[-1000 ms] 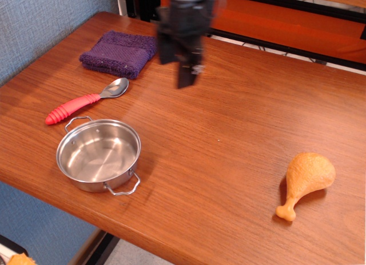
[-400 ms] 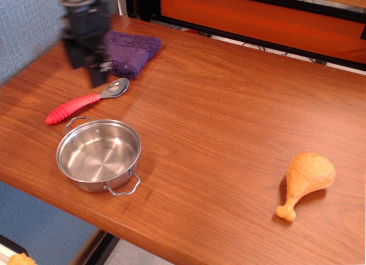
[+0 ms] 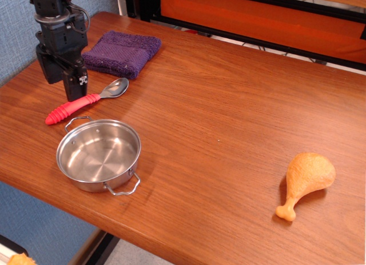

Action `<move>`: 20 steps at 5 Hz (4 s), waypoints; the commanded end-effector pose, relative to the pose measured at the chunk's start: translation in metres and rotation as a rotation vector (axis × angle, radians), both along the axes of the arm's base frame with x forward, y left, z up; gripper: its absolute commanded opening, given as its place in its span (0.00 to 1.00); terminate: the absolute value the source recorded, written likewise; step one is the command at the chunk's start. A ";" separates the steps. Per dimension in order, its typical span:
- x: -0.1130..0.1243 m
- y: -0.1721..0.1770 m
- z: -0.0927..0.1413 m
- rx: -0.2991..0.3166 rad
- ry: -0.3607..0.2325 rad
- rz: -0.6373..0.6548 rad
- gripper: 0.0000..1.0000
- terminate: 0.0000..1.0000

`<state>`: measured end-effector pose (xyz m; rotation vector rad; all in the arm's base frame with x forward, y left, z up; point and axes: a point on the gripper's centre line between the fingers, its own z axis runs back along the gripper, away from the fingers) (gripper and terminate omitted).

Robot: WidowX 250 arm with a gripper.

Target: Move the spatula behind the leg piece

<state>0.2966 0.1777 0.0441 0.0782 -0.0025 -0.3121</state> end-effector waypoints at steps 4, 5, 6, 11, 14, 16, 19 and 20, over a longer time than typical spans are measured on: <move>0.003 -0.011 -0.022 0.059 0.011 -0.059 1.00 0.00; 0.002 -0.012 -0.023 0.022 0.015 -0.059 0.00 0.00; 0.002 -0.013 -0.020 -0.025 0.014 -0.129 0.00 0.00; 0.031 -0.060 0.049 0.049 -0.055 -0.626 0.00 0.00; 0.072 -0.186 0.046 0.000 -0.174 -1.314 0.00 0.00; 0.086 -0.239 0.019 -0.031 -0.133 -1.467 0.00 0.00; 0.095 -0.256 -0.006 -0.042 -0.094 -1.491 0.00 0.00; 0.094 -0.254 -0.004 -0.036 -0.108 -1.484 0.00 0.00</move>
